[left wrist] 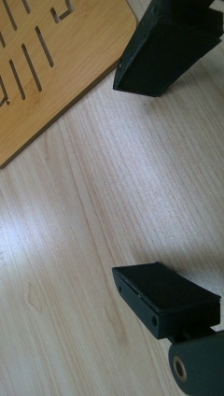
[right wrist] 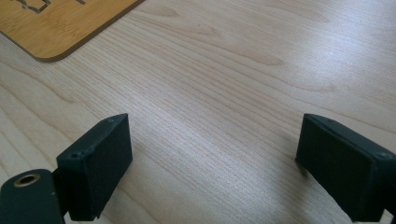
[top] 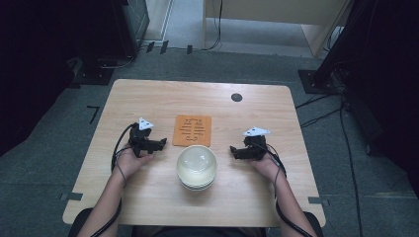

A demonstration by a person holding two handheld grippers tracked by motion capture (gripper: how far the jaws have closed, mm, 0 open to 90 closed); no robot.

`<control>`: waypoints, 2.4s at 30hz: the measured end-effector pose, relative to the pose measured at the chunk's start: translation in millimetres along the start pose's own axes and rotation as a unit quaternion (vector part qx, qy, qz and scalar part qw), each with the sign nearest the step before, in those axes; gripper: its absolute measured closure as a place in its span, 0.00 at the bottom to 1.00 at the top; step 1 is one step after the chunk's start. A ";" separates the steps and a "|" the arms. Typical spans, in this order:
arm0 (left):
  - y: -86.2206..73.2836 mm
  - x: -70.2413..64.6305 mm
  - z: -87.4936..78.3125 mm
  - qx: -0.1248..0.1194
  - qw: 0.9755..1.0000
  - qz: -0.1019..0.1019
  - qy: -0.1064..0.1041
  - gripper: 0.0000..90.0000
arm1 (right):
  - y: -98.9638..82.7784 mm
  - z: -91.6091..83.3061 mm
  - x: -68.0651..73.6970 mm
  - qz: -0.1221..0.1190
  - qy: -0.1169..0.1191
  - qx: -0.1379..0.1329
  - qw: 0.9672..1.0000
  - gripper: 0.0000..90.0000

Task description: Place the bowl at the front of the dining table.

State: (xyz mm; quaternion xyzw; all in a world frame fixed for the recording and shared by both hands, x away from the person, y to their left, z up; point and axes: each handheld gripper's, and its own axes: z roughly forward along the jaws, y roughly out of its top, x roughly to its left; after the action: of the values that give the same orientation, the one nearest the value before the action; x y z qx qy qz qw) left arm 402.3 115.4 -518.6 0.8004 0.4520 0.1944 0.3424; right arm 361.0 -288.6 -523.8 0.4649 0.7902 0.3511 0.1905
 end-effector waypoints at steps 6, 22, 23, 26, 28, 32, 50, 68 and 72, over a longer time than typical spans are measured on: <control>1.5 0.6 1.2 0.002 1.000 0.003 -0.004 0.10 | 0.0 0.0 0.0 0.000 0.000 0.000 1.000 0.11; 8.0 7.7 -2.9 0.025 0.999 0.027 -0.031 0.11 | 0.0 0.0 0.0 0.000 0.000 0.000 1.000 0.11; 9.6 10.2 -6.2 0.019 0.999 0.020 -0.037 0.11 | 0.0 0.0 0.0 0.001 0.000 0.000 1.000 0.11; 10.5 13.0 -9.9 0.013 0.999 0.012 -0.047 0.18 | 0.0 0.0 0.0 0.000 -0.001 0.000 1.000 0.11; 12.5 14.2 -12.5 0.016 0.998 0.006 -0.059 0.18 | 0.0 0.0 0.0 0.000 -0.001 0.000 1.000 0.11; 14.6 13.8 -13.9 0.021 0.997 -0.001 -0.072 0.19 | -0.1 -0.2 0.5 0.003 -0.002 0.000 1.000 0.11; 20.2 16.0 -19.6 0.032 0.996 -0.019 -0.083 0.33 | 0.2 0.2 0.4 0.002 -0.003 0.000 1.000 0.11; 31.2 4.5 -29.7 0.063 0.990 -0.008 -0.123 0.34 | 0.5 0.6 0.7 -0.001 0.003 0.000 1.000 0.11; 32.5 2.2 -30.2 0.069 0.989 -0.008 -0.130 0.34 | 0.5 0.7 0.7 -0.002 0.003 0.000 1.000 0.11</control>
State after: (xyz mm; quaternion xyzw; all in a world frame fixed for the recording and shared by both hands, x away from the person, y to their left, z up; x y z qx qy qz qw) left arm 403.9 116.9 -474.3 0.8370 0.4221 0.0548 0.3439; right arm 361.4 -287.6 -523.9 0.4625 0.7914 0.3524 0.1887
